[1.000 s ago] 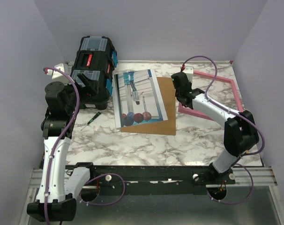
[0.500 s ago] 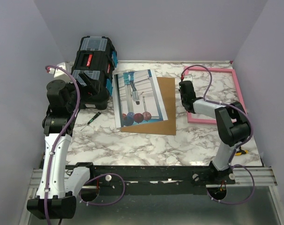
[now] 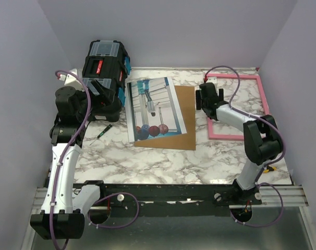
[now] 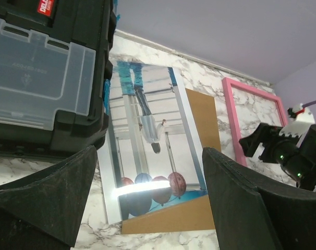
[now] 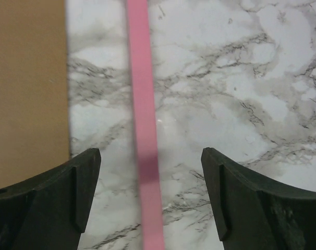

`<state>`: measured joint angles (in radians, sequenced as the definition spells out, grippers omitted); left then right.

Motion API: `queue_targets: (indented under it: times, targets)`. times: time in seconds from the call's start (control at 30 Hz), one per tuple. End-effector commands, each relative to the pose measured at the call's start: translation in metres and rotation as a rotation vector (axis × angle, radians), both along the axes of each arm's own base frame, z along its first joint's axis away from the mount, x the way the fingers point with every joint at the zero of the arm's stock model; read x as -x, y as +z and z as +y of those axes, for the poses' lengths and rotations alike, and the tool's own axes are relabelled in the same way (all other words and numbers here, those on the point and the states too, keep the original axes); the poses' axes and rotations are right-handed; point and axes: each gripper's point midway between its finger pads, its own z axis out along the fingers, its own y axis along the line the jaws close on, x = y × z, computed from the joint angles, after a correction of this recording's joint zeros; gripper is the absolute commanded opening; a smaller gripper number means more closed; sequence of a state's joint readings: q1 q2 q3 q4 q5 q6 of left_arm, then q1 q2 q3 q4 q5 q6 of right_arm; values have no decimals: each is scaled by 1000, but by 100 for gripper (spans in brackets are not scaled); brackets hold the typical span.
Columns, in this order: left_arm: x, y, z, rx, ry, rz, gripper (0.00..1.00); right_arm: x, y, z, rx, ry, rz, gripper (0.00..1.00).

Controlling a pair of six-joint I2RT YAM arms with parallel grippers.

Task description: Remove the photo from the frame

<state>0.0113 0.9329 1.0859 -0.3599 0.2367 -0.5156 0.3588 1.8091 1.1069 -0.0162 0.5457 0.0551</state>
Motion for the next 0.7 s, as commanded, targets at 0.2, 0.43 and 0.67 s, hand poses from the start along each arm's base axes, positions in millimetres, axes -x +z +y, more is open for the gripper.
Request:
queue_targets:
  times: [0.2,0.43,0.67]
  targets:
    - [-13,-37,-40,12,-146,124,84,12,61,146,-782,300,-75,98]
    - [-8,-78,-86,-98,-225,250,84,-4,37,178,-836,417,-19,99]
    - [16,-135,-85,-42,-141,333,86,-52,30,198,-801,471,-46,100]
